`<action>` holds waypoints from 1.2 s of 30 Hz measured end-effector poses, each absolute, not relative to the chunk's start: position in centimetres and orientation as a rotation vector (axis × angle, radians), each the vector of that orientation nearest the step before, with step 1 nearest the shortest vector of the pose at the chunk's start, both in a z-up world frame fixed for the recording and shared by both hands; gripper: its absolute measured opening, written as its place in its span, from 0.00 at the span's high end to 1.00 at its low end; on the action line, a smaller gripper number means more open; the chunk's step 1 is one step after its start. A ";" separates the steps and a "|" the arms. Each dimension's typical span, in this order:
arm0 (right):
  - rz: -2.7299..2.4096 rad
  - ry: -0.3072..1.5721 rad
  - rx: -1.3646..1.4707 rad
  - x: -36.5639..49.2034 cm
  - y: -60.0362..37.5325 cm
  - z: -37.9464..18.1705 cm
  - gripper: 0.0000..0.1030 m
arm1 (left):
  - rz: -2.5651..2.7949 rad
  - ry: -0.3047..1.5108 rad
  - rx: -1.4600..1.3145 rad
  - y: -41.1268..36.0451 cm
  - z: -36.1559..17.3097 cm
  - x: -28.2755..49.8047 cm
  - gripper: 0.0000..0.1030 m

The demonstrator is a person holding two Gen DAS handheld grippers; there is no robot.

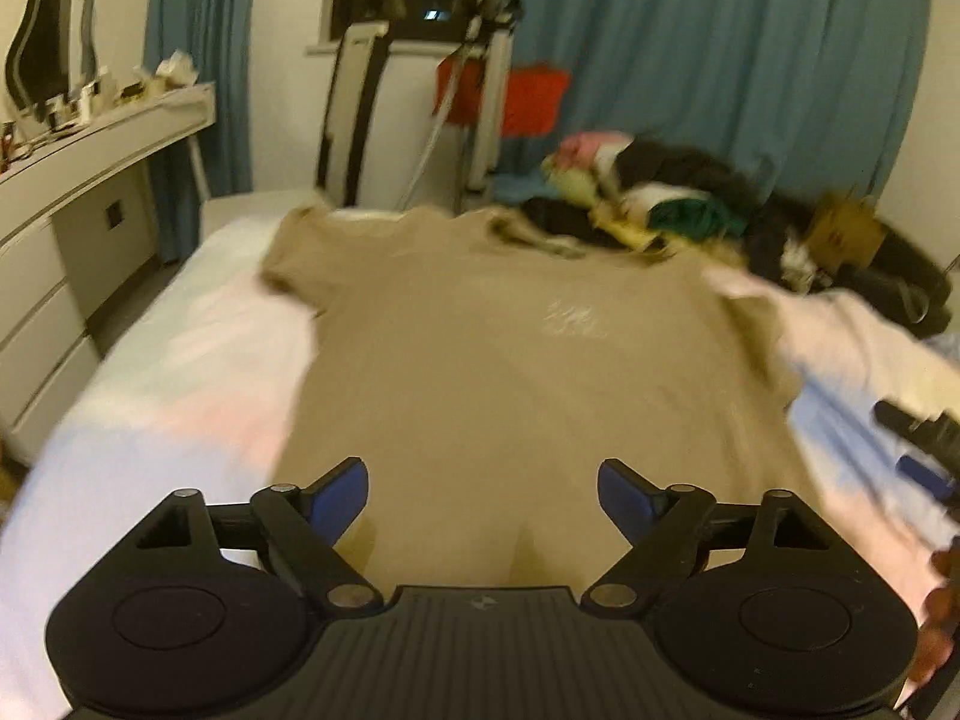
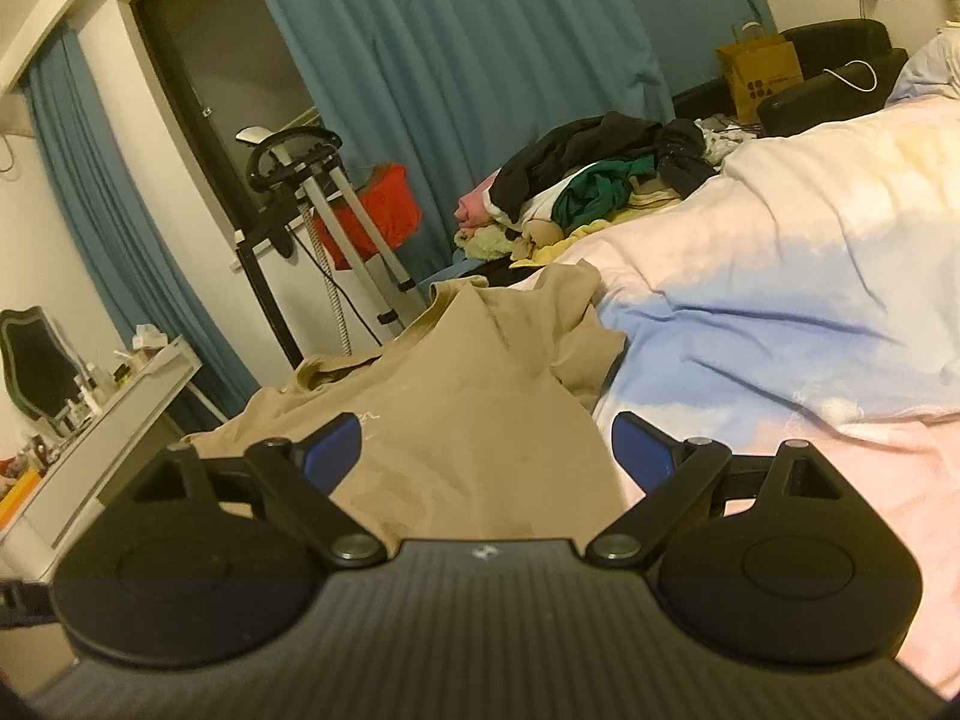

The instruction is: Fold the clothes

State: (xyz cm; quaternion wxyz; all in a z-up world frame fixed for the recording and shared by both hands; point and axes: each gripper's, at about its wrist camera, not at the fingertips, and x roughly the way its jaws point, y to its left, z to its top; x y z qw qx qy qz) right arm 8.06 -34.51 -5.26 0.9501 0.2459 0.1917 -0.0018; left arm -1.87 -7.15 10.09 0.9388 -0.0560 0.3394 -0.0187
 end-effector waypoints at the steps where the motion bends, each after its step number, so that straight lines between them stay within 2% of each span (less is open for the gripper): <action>1: -0.005 0.390 0.503 8.2 -34.6 -5.4 0.11 | -0.045 0.681 -0.119 -8.2 9.4 -1.4 0.15; 7: -0.014 0.388 0.528 9.7 -34.9 -6.3 0.11 | -0.068 0.677 -0.085 -5.6 0.7 2.2 0.14; 11: -0.035 0.385 0.567 11.4 -35.5 -7.3 0.11 | -0.059 0.683 -0.075 -3.4 -3.0 4.3 0.14; 16: -0.012 0.344 0.703 13.7 -37.8 -9.3 0.11 | -0.020 0.666 -0.056 -2.6 -4.7 4.6 0.14; 25: 0.077 0.341 1.164 21.6 -45.8 -16.1 0.09 | -0.014 0.700 -0.086 -1.8 -6.9 5.4 0.12; 29: 0.079 0.336 1.151 24.1 -46.6 -18.0 0.12 | -0.025 0.744 -0.113 -1.8 -8.4 7.0 0.12; 30: 0.095 0.328 1.160 24.6 -46.5 -18.2 0.20 | -0.030 0.751 -0.122 -1.8 -8.7 7.4 0.12; 32: 0.133 0.329 1.171 25.6 -46.0 -18.3 0.25 | -0.036 0.757 -0.131 -1.8 -9.3 8.2 0.12; 36: 0.160 0.405 1.124 27.3 -44.3 -17.9 0.28 | -0.048 0.752 -0.145 -1.8 -10.2 9.6 0.11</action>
